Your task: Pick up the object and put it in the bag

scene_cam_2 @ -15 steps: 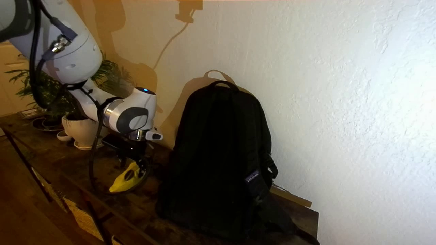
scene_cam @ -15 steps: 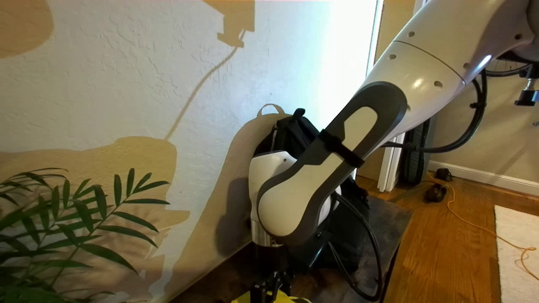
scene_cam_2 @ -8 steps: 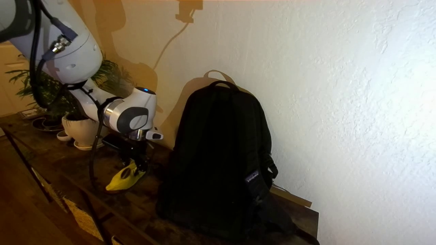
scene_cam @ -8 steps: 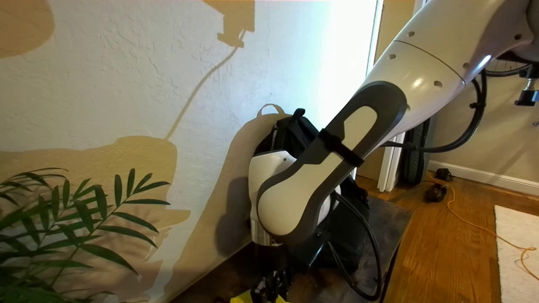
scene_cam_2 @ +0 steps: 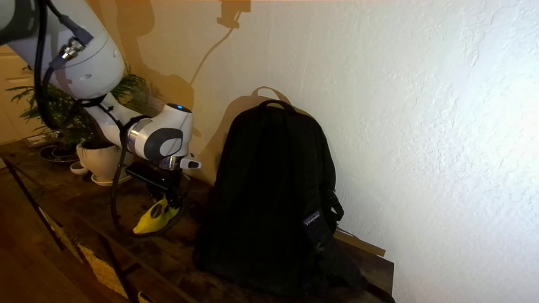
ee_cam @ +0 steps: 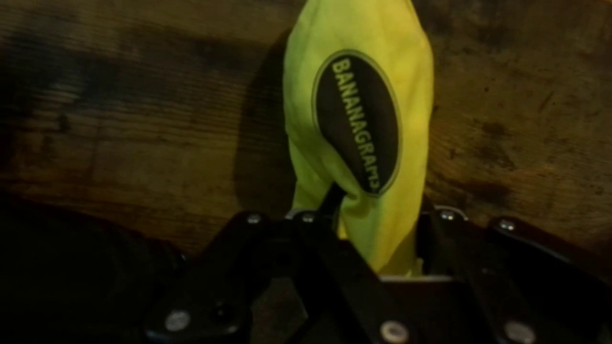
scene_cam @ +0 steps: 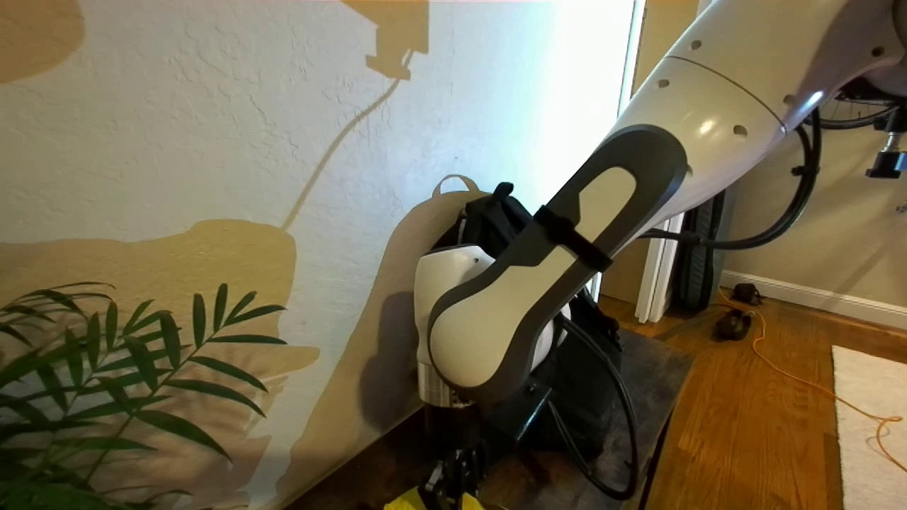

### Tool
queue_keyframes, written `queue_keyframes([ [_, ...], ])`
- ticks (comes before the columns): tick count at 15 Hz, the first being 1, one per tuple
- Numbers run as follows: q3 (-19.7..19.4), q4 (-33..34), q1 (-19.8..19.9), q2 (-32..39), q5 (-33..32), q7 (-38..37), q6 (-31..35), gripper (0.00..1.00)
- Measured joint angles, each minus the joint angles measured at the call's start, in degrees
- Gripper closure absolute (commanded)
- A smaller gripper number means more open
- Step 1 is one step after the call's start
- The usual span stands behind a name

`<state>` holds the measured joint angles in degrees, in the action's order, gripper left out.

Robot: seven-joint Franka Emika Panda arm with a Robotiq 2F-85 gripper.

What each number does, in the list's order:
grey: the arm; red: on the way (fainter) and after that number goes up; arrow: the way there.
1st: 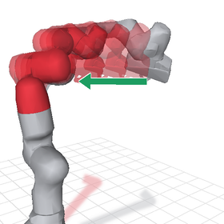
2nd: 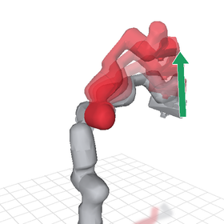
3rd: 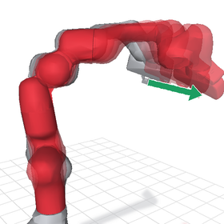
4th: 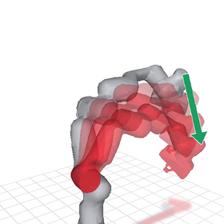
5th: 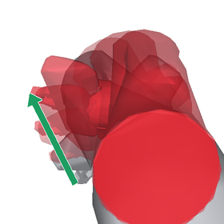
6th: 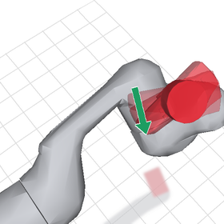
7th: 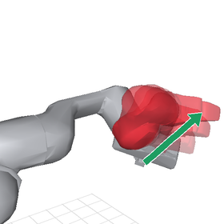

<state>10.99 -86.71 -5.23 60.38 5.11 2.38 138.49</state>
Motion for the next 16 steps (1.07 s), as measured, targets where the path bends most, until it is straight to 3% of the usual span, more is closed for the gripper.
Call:
queue_keyframes([
  [5, -0.3, -1.0, -0.1, -2.6, -0.2, 0.3, -0.4, 0.88],
  [16, -4.4, -8.8, -1.8, -17.6, -0.2, -4.9, -0.4, 0.88],
])
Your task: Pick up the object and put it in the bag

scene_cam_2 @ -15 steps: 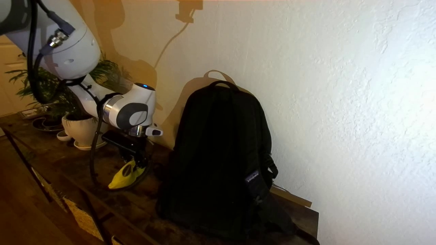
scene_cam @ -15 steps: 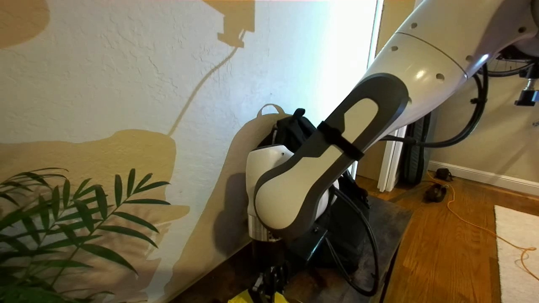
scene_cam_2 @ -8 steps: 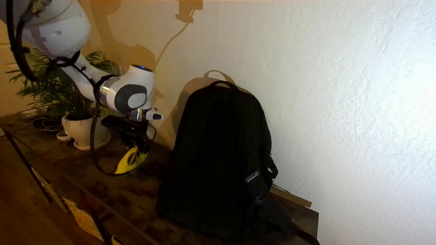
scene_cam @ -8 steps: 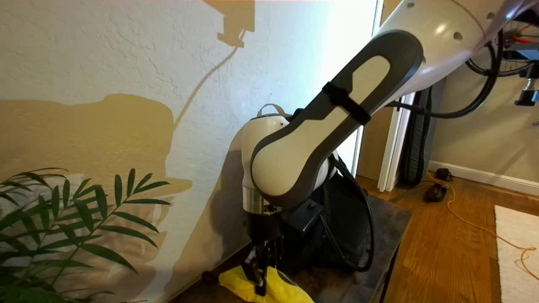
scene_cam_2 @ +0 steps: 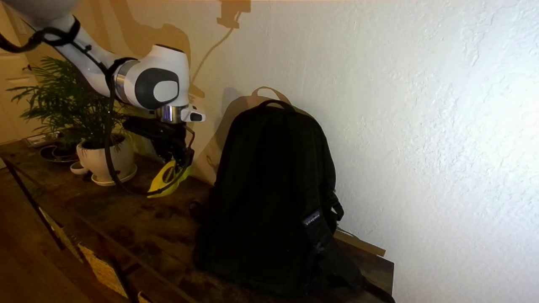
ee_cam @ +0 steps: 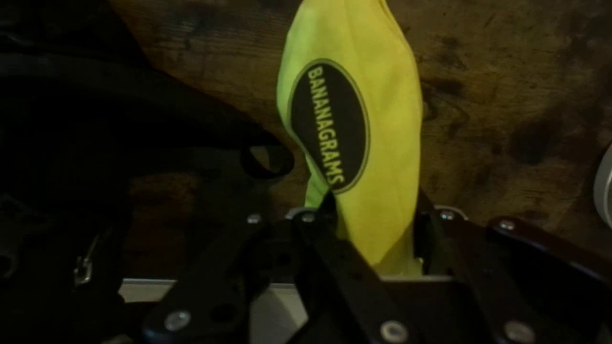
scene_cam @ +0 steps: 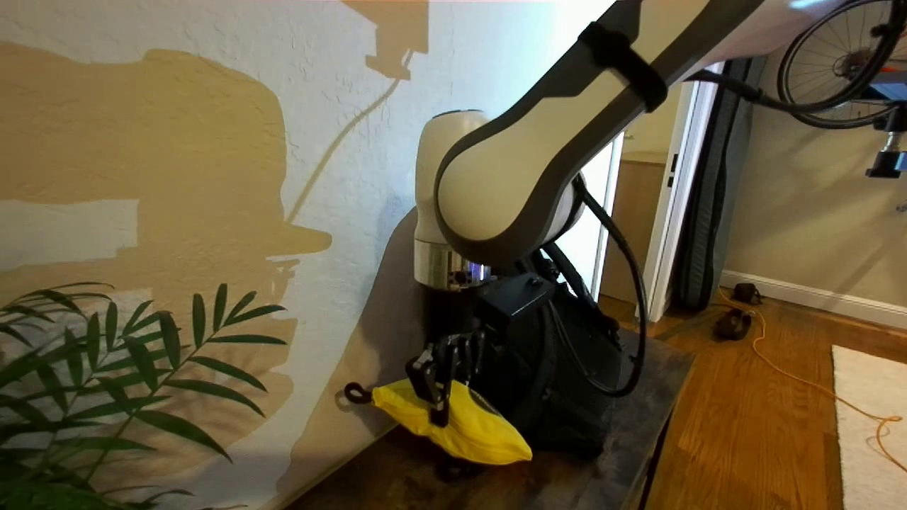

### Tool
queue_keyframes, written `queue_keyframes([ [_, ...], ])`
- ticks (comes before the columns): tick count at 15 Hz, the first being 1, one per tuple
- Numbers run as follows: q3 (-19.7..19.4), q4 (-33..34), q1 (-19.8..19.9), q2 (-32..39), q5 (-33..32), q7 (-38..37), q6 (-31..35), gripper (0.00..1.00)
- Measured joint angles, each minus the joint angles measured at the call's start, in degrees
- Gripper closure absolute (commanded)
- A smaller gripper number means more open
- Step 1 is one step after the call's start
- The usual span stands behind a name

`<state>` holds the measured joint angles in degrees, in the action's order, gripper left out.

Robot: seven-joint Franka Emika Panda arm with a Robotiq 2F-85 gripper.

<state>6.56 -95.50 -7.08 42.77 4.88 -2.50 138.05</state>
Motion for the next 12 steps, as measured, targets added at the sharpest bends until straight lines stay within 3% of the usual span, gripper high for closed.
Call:
queue_keyframes([
  [6, -4.5, -3.0, -2.3, -4.0, -0.6, -10.7, 0.4, 0.88],
  [12, -10.8, -2.7, -10.4, -5.3, -5.2, -33.0, 0.5, 0.88],
])
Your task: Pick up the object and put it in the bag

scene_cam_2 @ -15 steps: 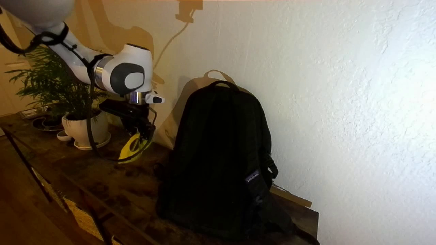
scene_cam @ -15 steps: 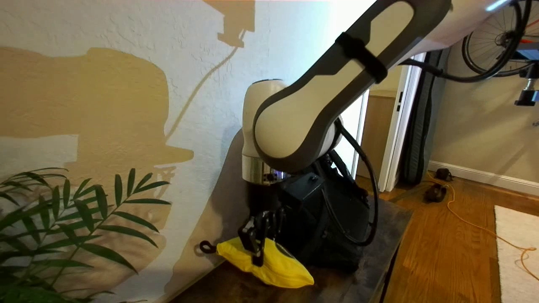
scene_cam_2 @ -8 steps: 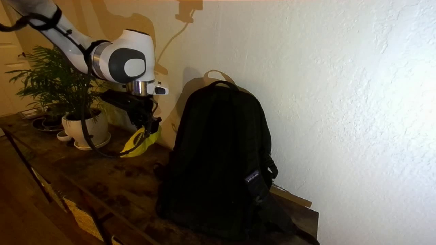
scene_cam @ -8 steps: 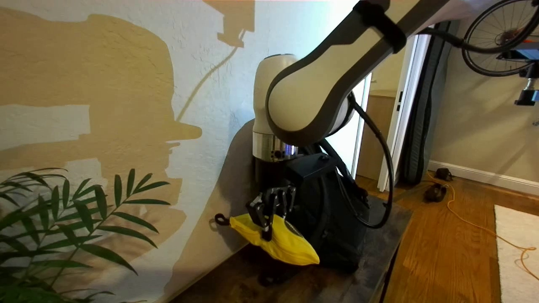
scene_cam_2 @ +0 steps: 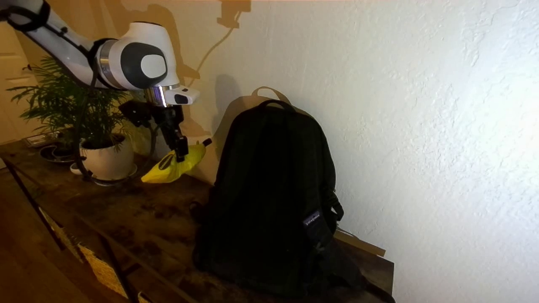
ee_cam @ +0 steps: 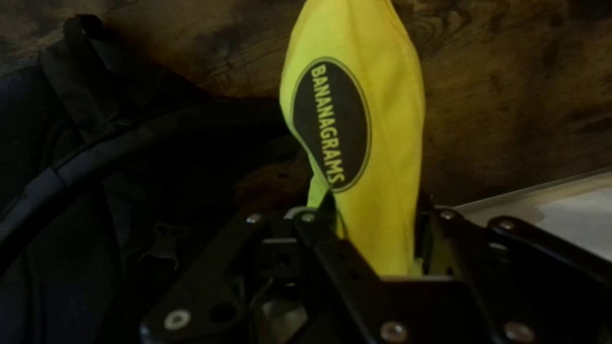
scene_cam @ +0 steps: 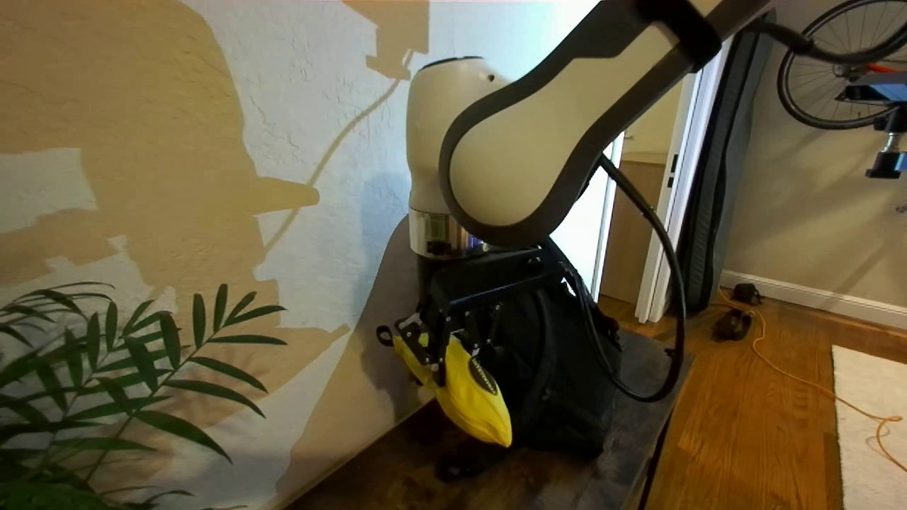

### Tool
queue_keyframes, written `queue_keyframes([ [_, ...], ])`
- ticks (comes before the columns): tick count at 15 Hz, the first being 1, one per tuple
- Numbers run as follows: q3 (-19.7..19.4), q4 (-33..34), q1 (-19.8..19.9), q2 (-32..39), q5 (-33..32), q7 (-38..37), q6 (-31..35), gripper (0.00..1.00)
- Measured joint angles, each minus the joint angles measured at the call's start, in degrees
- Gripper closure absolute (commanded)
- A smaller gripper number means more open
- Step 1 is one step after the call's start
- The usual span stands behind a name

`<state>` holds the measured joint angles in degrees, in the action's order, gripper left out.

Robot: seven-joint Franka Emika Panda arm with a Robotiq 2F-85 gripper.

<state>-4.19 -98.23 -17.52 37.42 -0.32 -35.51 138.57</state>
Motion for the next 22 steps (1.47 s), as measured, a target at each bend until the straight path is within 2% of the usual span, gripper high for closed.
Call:
queue_keyframes([
  [4, -2.6, 0.4, -5.2, 0.0, -4.3, -15.1, -0.2, 0.88],
  [9, -3.1, 1.0, -6.6, 0.0, -9.0, -26.6, -0.4, 0.88],
  [15, -4.9, 3.0, -6.6, -0.5, -15.7, -33.4, -3.2, 0.88],
  [22, -5.2, 5.2, -6.6, -2.4, -21.6, -40.0, -9.4, 0.88],
])
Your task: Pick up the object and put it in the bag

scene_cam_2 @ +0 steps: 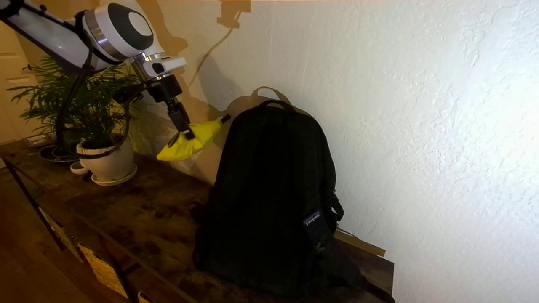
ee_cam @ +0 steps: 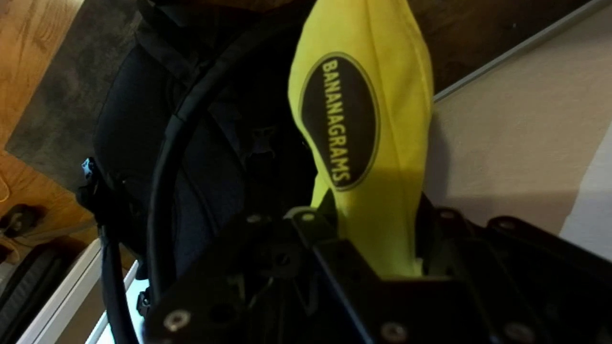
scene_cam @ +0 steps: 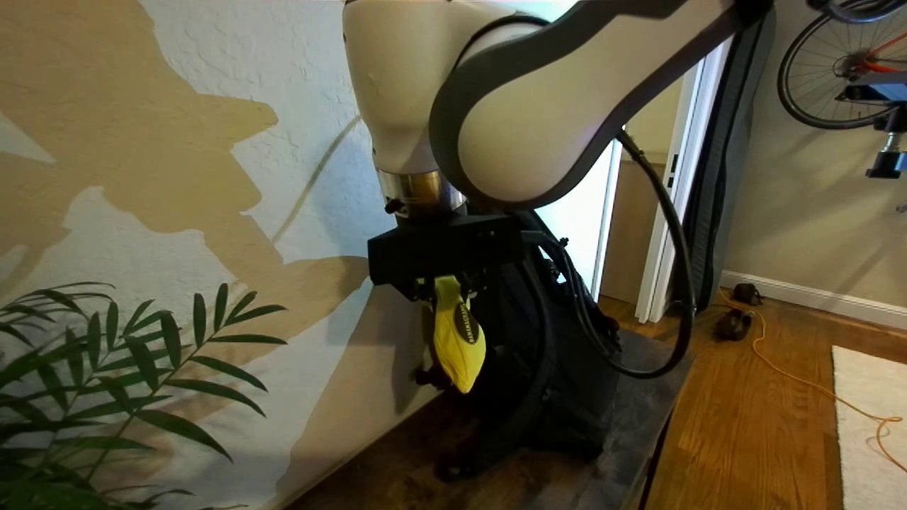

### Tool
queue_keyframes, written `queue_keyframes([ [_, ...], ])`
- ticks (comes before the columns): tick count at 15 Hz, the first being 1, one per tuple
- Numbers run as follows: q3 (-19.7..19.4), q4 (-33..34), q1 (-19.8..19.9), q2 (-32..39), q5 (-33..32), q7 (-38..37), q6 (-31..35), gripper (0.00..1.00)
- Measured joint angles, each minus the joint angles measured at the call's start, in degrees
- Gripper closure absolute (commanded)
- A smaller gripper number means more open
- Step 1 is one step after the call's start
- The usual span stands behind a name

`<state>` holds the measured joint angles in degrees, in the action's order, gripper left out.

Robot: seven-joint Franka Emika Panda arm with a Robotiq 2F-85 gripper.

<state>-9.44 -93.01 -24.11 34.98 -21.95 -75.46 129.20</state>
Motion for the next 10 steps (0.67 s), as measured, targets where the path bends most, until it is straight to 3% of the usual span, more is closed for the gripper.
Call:
queue_keyframes([
  [10, -0.3, 0.1, 2.1, 0.2, -3.9, -9.1, -3.0, 0.88],
])
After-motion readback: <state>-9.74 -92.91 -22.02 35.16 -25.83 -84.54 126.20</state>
